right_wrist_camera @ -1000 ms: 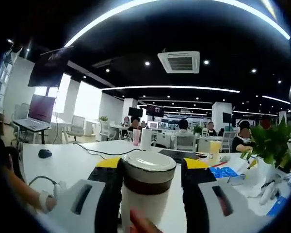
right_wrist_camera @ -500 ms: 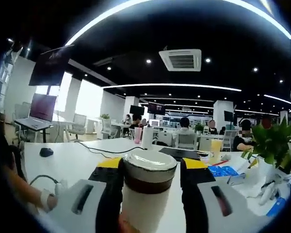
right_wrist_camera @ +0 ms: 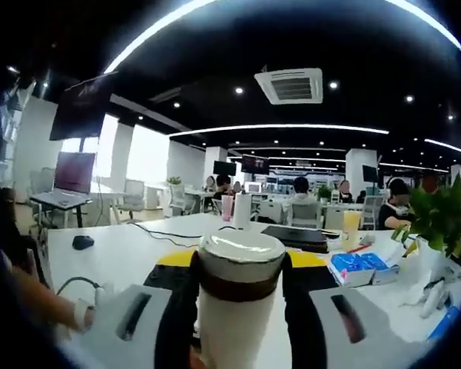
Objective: Grasp the water cup twist off the cup lid place the cup lid on the table
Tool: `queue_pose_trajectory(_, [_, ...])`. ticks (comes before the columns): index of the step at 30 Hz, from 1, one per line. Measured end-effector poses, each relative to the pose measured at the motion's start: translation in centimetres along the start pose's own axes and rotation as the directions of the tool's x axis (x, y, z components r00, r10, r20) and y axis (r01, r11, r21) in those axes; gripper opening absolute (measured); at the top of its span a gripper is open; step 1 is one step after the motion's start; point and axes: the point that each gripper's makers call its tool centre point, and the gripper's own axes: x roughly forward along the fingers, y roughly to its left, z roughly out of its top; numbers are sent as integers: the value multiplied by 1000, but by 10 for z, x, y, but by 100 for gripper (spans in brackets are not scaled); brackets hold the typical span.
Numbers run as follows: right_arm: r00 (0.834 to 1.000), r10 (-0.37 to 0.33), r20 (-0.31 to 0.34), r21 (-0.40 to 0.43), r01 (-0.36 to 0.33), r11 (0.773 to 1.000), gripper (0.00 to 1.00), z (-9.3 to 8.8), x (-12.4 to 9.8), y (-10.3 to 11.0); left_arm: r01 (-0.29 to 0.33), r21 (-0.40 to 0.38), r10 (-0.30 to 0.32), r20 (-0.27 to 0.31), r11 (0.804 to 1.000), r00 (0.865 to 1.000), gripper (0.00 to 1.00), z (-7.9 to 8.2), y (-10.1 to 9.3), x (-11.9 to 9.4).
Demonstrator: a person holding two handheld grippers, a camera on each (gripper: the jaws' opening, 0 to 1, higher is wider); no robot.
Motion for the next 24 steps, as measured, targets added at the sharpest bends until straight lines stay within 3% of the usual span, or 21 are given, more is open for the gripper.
queue_pose_trajectory(7, [1000,7,13,7,-7,1000,49,3,-1,1,2,0,-2,0,1000,1000,50,0,-1,0])
queue_pose_trajectory(15, [1000,15,22,14,-15,1000,45,5,-2,2,2,0,-2,0,1000,1000,50,0,-1,0])
queue_pose_trajectory(24, [997,82,15,34,-82,996,44,5,-1,1,2,0,-2,0,1000,1000,50,0,-1,0])
